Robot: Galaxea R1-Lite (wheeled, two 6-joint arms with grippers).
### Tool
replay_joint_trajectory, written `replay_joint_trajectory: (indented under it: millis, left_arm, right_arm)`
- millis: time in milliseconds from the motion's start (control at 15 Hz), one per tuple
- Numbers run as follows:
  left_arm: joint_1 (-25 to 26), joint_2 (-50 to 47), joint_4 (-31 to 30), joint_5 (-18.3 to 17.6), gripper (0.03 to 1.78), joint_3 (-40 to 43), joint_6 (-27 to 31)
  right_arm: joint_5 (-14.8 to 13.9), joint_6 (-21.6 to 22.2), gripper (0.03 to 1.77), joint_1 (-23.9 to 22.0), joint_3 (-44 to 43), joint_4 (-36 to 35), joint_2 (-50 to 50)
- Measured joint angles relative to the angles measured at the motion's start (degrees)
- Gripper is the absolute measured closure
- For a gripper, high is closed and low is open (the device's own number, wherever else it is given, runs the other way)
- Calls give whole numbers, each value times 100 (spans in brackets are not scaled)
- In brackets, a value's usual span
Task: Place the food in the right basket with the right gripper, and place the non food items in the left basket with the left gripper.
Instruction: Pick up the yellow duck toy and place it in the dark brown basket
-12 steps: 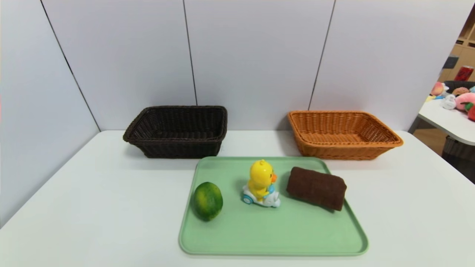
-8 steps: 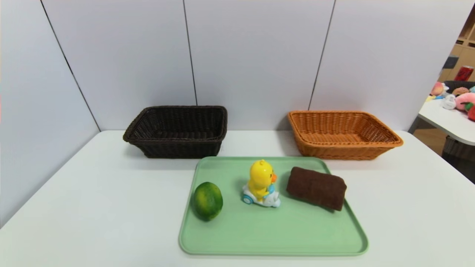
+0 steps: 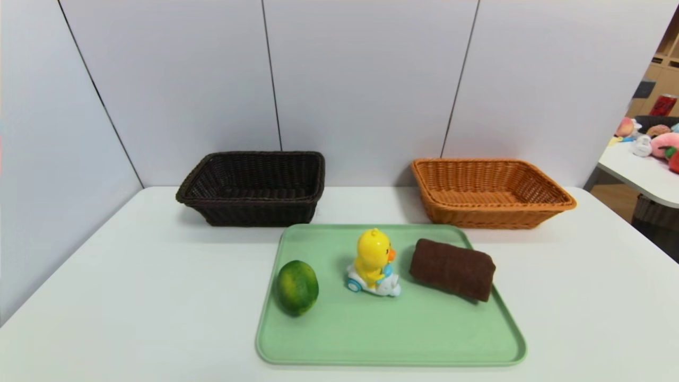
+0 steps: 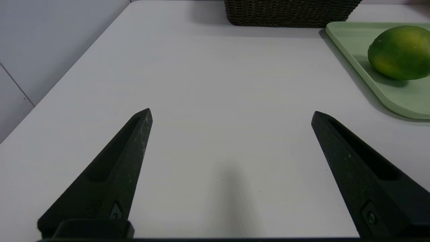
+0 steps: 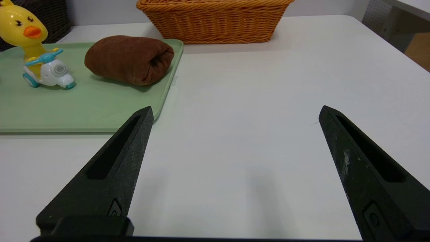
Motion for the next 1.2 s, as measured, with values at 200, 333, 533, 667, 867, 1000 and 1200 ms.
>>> replay_joint_trajectory:
  millis: [200,333,533,667,867,1000,1200]
  left_arm:
    - [0,0,0,-2,12,0,0]
    - [0,0,0,0,12,0,2]
    - [0,0,-2,4,12,0,-6]
    - [2,0,-2,0,12,0,5]
    - [2,0,6,-27,12,0,204]
    - [2,0,-5,-49,12,-11,473]
    - [0,0,183,-145,12,-328,500]
  right_arm:
    - [-2,1,10,2,0,0,0]
    - [0,-2,10,2,0,-2,0]
    - [0,-5,10,2,0,-9,0]
    - [-2,-7,10,0,0,-15,0]
    - [0,-38,10,0,-7,34,0]
    - [9,-104,10,0,-30,51,0]
    - [161,-184,10,2,-252,222,12]
